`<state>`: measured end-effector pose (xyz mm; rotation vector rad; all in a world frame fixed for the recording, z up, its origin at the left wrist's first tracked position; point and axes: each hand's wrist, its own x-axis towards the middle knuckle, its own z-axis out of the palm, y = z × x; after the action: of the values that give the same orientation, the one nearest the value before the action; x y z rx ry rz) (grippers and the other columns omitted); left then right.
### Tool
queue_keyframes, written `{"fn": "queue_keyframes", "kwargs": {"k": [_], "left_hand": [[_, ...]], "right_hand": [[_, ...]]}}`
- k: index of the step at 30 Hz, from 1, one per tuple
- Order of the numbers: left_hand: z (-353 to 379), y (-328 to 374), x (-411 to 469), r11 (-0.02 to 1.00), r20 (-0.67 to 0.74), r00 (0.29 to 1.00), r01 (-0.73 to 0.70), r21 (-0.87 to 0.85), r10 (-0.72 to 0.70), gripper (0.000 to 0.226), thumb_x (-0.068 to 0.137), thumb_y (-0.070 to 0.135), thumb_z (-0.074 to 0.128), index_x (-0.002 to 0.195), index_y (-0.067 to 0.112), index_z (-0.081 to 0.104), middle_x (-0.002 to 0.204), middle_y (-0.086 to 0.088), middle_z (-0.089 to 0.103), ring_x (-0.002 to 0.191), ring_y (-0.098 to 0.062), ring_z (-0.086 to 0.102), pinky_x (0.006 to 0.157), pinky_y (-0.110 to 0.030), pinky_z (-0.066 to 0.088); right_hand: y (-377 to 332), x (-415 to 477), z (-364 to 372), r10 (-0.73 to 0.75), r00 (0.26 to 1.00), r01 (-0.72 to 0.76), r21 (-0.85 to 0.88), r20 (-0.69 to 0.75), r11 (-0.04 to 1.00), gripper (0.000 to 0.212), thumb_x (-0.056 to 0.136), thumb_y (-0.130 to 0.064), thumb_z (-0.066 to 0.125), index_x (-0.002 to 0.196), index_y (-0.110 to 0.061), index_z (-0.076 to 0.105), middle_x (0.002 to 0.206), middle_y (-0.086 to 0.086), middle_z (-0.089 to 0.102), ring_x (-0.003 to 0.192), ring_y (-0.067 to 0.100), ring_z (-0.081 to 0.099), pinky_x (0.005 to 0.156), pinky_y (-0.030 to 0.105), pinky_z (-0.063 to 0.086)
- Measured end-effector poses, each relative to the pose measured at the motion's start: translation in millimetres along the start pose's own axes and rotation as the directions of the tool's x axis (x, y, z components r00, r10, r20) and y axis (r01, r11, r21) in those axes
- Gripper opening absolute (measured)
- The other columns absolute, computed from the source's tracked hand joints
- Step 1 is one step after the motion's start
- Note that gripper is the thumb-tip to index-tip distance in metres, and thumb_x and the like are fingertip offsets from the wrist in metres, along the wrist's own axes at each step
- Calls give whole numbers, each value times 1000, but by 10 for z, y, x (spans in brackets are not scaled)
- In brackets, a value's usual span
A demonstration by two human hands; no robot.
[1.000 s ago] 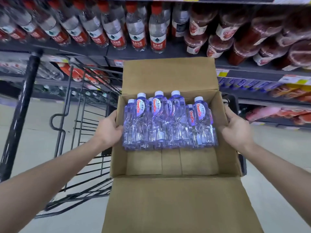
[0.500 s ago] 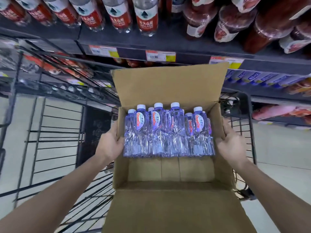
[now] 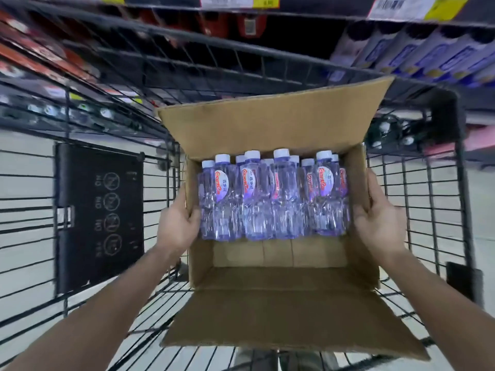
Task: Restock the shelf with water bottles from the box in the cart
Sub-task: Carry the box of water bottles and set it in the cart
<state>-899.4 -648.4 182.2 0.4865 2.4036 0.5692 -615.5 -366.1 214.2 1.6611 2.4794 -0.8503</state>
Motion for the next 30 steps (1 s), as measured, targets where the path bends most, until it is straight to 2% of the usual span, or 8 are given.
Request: {"fn": "queue_keyframes", "kwargs": {"k": [2,5,9,13,20,25,27,30], "left_hand": [[-6,3,-36,1000,-4,1000,-23,-5,23,64,100,22,56,157,38,31,72,-4,72,57,-23,67,54,-38,57],[-6,35,-74,998,-45,998,-39,46,41,63,103,23,51,160,29,25,65,-7,67,53,-27,64,54,-41,56],[22,74,-105,991,-114,993,-16,133,32,57,105,29,47,158,23,27,67,-16,66,56,-38,62,58,-48,56],[62,84,-127,990,-152,988,15,143,7,57,105,31,48,159,22,29,69,-21,66,61,-42,64,62,-49,56],[72,113,-161,987,-178,984,59,149,-31,57,106,33,48,160,21,32,76,-26,69,70,-45,66,66,-48,53],[7,146,-212,981,-107,993,62,182,-43,59,107,38,44,161,20,26,79,-20,69,74,-42,68,65,-43,50],[-28,159,-243,980,-90,995,69,188,-53,60,107,41,44,161,24,25,90,-17,73,82,-42,70,70,-44,53],[-105,257,-296,988,-156,988,22,154,2,56,105,39,48,155,17,36,125,-13,69,113,-38,64,92,-47,54]], "right_hand": [[-12,-5,6,-12,1000,12,-12,-1,1000,83,91,-7,61,162,-33,28,73,17,69,57,31,50,66,30,43],[-73,-35,-8,11,1000,-10,-55,11,998,83,94,-10,60,164,-30,22,69,21,65,57,33,49,67,40,51],[-155,-59,-13,37,999,-36,-107,9,994,80,98,-16,57,165,-29,16,59,14,53,55,35,52,62,47,55],[-146,-51,-1,49,999,-49,-124,2,991,76,101,-22,55,165,-32,15,62,21,62,57,39,59,61,48,55],[-147,-34,35,62,998,-66,-144,-30,987,70,105,-28,51,165,-33,16,70,24,67,63,42,62,64,46,54],[-196,-40,6,100,995,-98,-143,5,985,69,106,-32,47,165,-36,10,74,22,69,68,42,64,67,47,56],[-213,-13,-36,123,991,-116,-137,45,984,67,107,-33,44,165,-32,11,83,23,71,76,44,66,68,43,51],[-240,43,-105,194,967,-176,-124,162,977,66,109,-40,38,166,-24,9,109,27,71,96,46,67,78,45,48]]}}
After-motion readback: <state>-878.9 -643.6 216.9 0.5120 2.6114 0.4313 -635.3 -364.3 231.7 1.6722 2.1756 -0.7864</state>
